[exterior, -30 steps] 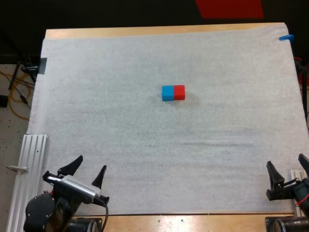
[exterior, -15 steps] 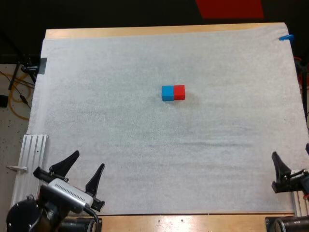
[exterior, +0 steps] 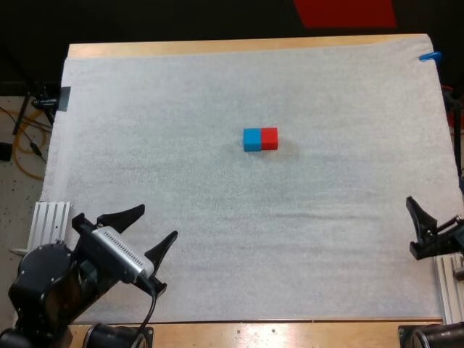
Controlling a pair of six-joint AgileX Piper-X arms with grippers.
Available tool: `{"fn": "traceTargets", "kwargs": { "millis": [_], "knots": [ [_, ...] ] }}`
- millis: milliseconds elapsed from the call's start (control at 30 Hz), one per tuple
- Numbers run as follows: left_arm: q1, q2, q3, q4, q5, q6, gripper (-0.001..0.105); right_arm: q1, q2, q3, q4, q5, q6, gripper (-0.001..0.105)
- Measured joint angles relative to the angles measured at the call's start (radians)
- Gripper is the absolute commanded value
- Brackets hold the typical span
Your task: Stack red cube on blue cube
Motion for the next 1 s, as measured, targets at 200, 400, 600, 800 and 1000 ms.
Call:
{"fn": "traceTargets", "kwargs": {
  "millis": [200,400,600,800,1000],
  "knots": [
    [0.0,0.009,0.0,0.002,0.0,0.012,0.063,0.013,0.123,-0.063,-0.007,-0.001,-0.097,0.077],
    [0.0,0.009,0.0,0.002,0.0,0.012,0.063,0.037,0.286,-0.135,-0.05,-0.016,-0.186,0.077],
    [0.0,0.009,0.0,0.002,0.0,0.012,0.063,0.097,0.488,-0.22,-0.091,-0.018,-0.287,0.077],
    [0.0,0.009,0.0,0.002,0.0,0.012,0.063,0.098,0.661,-0.32,-0.127,-0.016,-0.421,0.077],
    [0.0,0.009,0.0,0.002,0.0,0.012,0.063,0.098,0.811,-0.443,-0.128,0.013,-0.514,0.077]
  ]
}}
